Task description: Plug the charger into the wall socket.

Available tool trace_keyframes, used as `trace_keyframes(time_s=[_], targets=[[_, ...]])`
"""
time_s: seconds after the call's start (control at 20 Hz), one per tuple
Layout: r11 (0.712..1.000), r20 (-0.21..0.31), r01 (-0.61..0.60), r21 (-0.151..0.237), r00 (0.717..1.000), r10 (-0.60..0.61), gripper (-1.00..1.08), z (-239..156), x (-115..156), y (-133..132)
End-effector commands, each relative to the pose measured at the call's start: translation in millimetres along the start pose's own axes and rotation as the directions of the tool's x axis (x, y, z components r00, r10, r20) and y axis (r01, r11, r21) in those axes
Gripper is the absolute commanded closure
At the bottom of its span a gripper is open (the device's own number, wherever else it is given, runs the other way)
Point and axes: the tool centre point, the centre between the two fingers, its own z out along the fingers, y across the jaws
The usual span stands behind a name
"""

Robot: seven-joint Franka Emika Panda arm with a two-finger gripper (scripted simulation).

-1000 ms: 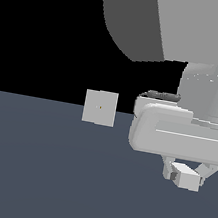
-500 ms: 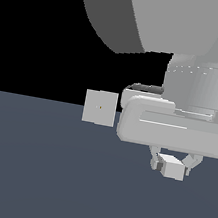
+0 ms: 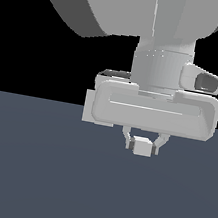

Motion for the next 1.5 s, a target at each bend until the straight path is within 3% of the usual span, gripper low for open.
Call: trace_keyframes(time_s=[0.0,0.85,1.45], targets=[[1.000,-0.001,-0.018,-0.004,1.000,0.018,1.08,-5,6,-15],[0.990,-0.003,-0.135,-0.037,0.991,0.135,1.08,-34,57,-109],[0.985,-0.002,-0.167,-0.045,0.986,0.167,1.08,-41,74,-132]])
